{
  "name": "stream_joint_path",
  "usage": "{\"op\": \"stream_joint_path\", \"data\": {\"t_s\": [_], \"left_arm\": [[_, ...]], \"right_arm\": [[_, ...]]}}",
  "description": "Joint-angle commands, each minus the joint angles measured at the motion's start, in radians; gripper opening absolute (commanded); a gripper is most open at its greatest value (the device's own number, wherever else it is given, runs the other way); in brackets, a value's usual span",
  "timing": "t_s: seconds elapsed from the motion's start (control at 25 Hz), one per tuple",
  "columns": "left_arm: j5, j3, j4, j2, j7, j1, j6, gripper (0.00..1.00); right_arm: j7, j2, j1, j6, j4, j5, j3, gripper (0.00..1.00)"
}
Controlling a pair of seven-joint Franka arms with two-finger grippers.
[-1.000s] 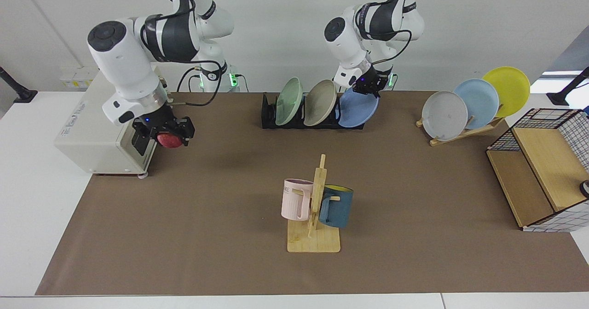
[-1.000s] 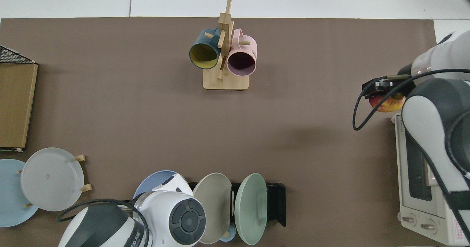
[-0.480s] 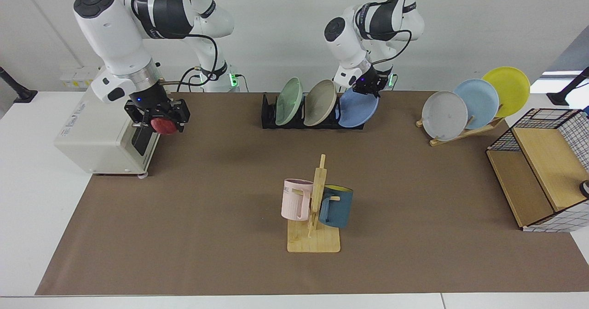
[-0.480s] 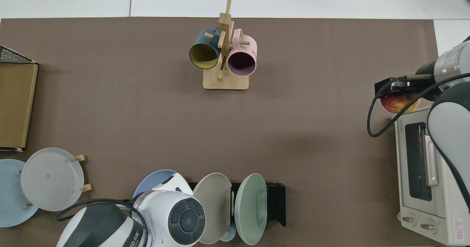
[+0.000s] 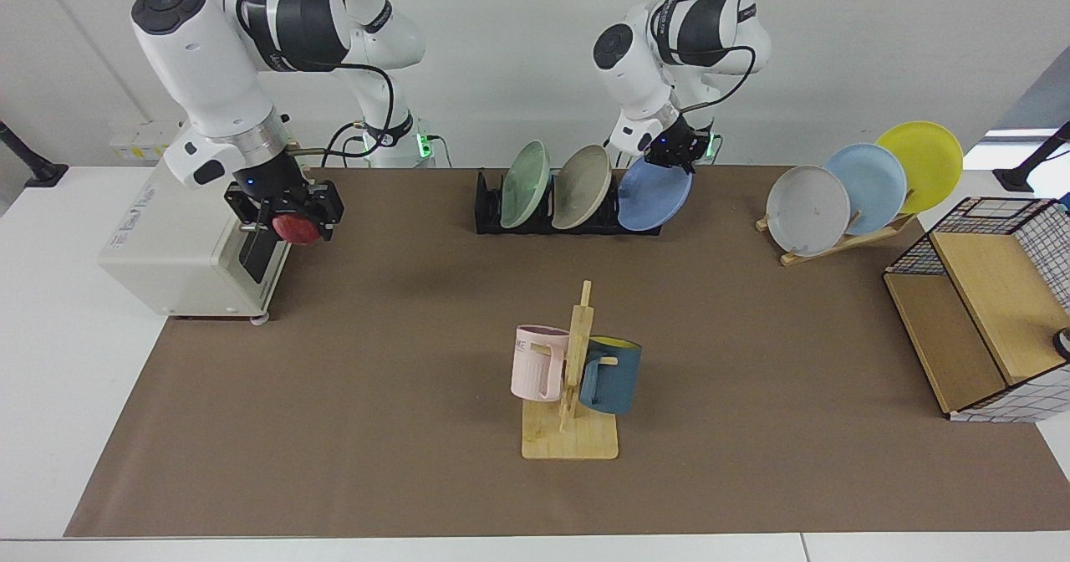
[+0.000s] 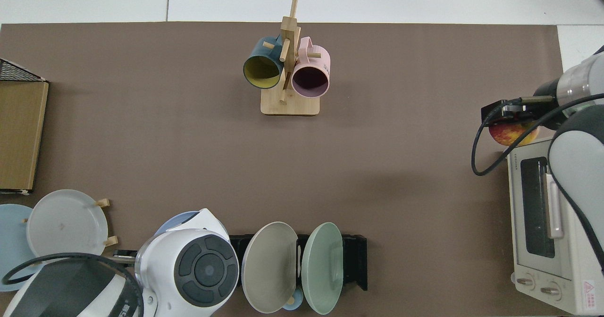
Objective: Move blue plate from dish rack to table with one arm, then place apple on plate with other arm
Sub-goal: 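Pull the blue plate out of the rack with the left gripper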
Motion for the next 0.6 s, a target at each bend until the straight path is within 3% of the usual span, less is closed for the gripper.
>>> {"op": "stream_joint_path", "data": {"t_s": [0.0, 0.2, 0.4, 0.56], "left_arm": [[0.065, 0.006, 0.037, -0.003, 0.022, 0.012, -0.041, 0.0], [0.082, 0.08, 0.146, 0.045, 0.12, 0.075, -0.04, 0.0], [0.061, 0.1, 0.354, 0.218, 0.147, 0.197, -0.023, 0.0], [-0.046, 0.114, 0.474, 0.322, 0.148, 0.283, 0.015, 0.0]], "right_arm": [[0.014, 0.002, -0.01, 0.01, -0.004, 0.004, 0.011, 0.0], [0.045, 0.009, 0.004, 0.051, -0.022, 0.003, 0.013, 0.0], [0.077, 0.012, 0.024, 0.08, -0.04, 0.004, 0.014, 0.0], [0.103, 0.012, 0.024, 0.113, -0.06, 0.021, 0.016, 0.0]]}}
